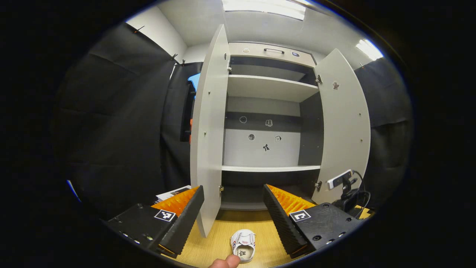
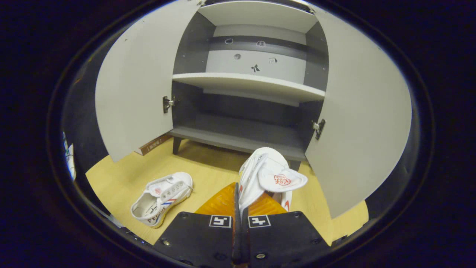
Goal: Grab one shoe with the right hand and put it into the shoe cabinet, grab the other shoe with the left hand and put it into the shoe cabinet; then close the right door with the right hand and the left door with the left hand.
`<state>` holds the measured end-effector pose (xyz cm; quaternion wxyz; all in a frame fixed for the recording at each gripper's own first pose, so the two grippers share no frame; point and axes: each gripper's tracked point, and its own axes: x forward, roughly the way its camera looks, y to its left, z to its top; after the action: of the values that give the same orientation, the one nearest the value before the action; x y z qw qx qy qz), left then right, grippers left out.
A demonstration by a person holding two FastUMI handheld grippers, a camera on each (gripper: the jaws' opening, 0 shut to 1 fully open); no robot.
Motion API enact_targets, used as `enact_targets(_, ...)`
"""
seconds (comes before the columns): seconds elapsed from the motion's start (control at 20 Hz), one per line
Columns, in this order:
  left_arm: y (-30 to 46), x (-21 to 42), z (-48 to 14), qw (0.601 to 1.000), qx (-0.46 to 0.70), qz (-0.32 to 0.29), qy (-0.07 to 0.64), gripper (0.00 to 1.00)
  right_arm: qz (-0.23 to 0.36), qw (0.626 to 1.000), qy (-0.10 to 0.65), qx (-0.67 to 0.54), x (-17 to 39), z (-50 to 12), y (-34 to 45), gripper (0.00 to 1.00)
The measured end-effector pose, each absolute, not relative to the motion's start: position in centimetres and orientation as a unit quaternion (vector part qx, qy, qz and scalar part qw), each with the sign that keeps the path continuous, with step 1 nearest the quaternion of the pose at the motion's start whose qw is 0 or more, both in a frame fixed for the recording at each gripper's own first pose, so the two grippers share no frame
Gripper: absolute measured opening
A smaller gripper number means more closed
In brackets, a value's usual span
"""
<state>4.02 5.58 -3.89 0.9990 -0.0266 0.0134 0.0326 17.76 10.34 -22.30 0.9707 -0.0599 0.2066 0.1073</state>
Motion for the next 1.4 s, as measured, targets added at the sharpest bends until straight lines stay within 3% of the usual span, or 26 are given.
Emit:
enact_targets(0.35, 4.7, 4.2, -3.4, 0.999, -0.023, 0.027, 0.008, 0.95, 0.138, 0.981, 0.126, -0.055, 21.5, -7.4, 12.1, 0.03)
enact_targets(0.6, 4.7, 4.3, -3.3, 1.0, -0.015, 0.027, 0.005, 0.95, 0.131, 0.982, 0.126, -0.053, 29.0, -1.3, 12.2, 0.03)
enact_targets(1.05, 4.7, 4.5, -4.4, 0.999, -0.013, 0.028, 0.019, 0.95, 0.093, 0.972, 0.19, -0.104, 42.8, -1.4, 11.8, 0.04)
enact_targets(1.4, 5.8, 4.5, -5.9, 0.998, -0.014, 0.04, 0.037, 0.95, 0.073, 0.961, 0.253, -0.087, 48.5, -3.2, 11.6, 0.01)
